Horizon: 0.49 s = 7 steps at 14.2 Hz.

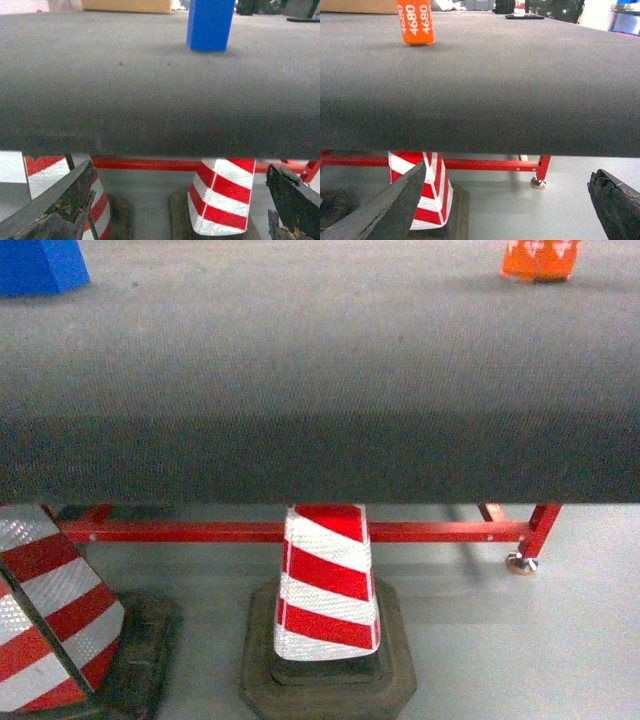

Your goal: Sort blue parts and orange caps into right shelf containers

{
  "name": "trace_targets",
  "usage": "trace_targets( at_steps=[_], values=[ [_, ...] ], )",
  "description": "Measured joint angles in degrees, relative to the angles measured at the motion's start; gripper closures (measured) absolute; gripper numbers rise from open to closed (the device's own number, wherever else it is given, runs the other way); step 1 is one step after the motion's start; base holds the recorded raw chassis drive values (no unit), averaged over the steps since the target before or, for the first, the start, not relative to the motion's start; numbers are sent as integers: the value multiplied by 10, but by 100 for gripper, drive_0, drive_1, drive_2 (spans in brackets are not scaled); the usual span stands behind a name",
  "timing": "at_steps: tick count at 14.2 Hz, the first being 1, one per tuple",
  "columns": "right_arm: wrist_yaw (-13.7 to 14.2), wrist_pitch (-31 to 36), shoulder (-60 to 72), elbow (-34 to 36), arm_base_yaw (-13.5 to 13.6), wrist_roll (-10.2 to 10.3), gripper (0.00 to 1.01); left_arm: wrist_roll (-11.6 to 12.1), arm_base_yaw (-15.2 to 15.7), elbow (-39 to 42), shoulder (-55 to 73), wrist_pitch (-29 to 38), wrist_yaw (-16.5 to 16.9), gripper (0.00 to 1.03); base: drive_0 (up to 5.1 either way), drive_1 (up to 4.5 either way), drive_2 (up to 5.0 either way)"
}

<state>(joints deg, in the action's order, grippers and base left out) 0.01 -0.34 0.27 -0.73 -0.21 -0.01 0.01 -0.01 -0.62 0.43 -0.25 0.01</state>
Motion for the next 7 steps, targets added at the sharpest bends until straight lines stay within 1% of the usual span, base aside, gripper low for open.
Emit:
trace_targets(
  at_steps=[7],
  values=[
    [0, 1, 0, 0, 0, 0, 3, 0, 0, 0, 0, 0, -1, 5, 0, 0, 0]
  ],
)
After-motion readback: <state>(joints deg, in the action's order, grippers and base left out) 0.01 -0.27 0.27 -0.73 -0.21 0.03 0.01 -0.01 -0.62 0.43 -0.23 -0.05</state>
